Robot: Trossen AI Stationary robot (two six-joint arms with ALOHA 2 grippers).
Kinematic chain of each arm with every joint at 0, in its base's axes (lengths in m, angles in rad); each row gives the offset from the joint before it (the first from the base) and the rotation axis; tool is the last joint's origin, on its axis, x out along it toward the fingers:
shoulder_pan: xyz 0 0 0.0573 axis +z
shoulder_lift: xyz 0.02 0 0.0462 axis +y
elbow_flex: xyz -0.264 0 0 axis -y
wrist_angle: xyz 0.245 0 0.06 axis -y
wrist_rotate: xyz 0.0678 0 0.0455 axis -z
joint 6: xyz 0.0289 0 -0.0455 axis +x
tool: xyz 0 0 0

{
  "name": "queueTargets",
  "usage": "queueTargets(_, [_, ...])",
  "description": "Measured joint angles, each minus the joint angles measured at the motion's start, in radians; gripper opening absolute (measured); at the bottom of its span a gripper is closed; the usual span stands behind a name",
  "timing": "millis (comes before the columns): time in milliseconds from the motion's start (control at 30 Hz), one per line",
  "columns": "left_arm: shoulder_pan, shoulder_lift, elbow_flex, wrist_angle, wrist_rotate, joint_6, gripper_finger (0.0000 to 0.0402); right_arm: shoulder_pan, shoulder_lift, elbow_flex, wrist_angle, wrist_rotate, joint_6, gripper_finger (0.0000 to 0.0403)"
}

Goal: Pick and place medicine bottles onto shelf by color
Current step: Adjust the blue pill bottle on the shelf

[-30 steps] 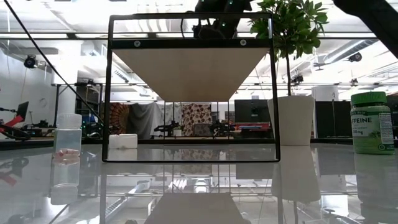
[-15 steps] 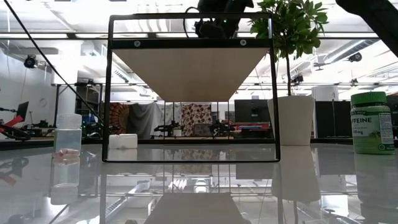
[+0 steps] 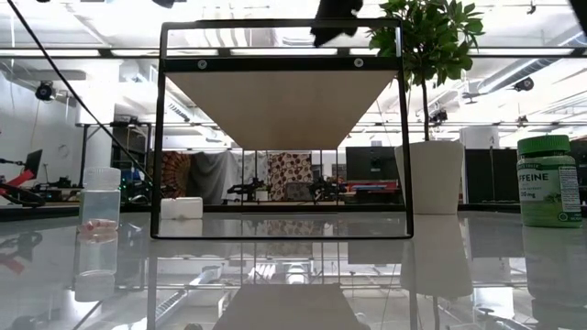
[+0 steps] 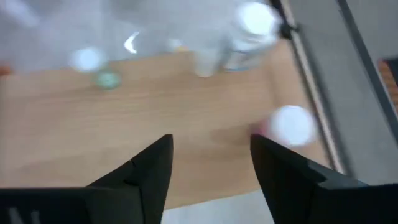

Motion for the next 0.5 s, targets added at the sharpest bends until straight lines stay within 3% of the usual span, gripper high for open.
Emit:
queueTargets(100, [0.0,-0.001,0.001,0.0,-0.051,-0.015,0.0076,0.083,-0.074,-0.106,0.037,0.001,0.026,0.0175])
queueTargets(233, [0.0,-0.006,0.002,-0.056,-0.226,-0.032,0.0011,0.191,-0.209,-0.275,0.114,0.008,0.093,0.0139])
queueTargets(367, [0.019,-0.025,0.005,-0.144,-0.298,-0.028,0.0003,0.286,-0.336,-0.425,0.165,0.027,0.16,0.0106])
queueTargets(500, [0.081,-0.068,0.07,-0.387,-0.254,-0.062,0.0,0.357,-0.427,-0.532,0.192,0.027,0.206,0.0077])
